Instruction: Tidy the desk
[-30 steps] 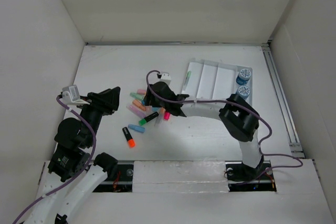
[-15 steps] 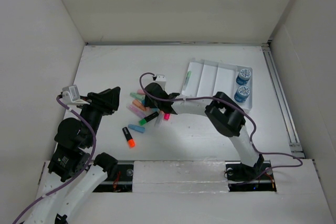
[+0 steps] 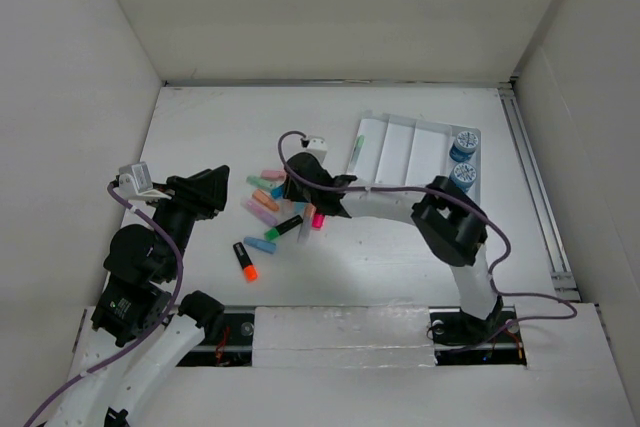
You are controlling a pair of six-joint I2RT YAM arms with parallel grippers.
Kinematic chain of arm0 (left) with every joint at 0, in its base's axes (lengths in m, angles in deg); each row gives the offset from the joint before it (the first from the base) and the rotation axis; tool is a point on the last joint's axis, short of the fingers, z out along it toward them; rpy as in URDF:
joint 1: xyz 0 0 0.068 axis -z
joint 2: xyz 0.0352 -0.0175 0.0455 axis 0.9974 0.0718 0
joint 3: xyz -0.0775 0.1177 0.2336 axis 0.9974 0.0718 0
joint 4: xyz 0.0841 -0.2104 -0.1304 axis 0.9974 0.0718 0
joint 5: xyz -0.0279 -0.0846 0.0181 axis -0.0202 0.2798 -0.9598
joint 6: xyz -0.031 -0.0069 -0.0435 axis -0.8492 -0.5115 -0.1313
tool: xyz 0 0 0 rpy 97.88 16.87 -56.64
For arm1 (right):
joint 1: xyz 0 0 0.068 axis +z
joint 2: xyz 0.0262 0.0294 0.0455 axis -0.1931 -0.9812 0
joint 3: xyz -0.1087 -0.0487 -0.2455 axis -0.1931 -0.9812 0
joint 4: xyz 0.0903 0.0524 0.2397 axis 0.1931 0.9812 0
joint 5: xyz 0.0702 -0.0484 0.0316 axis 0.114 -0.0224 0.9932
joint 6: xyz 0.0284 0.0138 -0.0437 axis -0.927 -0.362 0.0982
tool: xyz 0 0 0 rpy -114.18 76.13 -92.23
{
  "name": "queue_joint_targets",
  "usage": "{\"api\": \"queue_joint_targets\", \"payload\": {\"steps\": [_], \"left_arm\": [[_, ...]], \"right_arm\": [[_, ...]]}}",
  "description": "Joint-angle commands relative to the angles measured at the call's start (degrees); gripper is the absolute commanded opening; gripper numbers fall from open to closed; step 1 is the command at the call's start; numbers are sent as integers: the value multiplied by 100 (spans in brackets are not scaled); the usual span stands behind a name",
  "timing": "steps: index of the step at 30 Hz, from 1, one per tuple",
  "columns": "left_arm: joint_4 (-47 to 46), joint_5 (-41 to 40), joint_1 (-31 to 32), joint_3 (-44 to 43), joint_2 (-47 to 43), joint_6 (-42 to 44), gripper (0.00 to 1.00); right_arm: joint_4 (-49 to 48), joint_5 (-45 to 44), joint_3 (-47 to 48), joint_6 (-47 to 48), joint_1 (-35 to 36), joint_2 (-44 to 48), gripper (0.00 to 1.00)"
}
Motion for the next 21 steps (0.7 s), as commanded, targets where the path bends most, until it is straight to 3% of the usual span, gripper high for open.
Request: {"api": "queue_joint_targets", "payload": {"steps": [1,11,16,19,20,21], "left_arm": [[-294,61,17,-6,36,55,44],[-294,78,17,-6,36,55,44],[-294,79,17,-6,54,55,44],[-294,79,17,3,45,55,44],[-294,79,17,-6,45,64,44],[-294,70,17,3,45,55,44]], "right_arm": [[-665,-25,-385,-98,-268,971,24],[-851,36,-1695,-352,-2023,1719,24],[-676,36,-1793,-458,-2404,1693,23],[-412,1,-1618,-476,-2536,1552,33],[-341,-51,-1574,-476,-2536,1543,48],[-288,-182,-1521,-493,-2536,1543,54]]}}
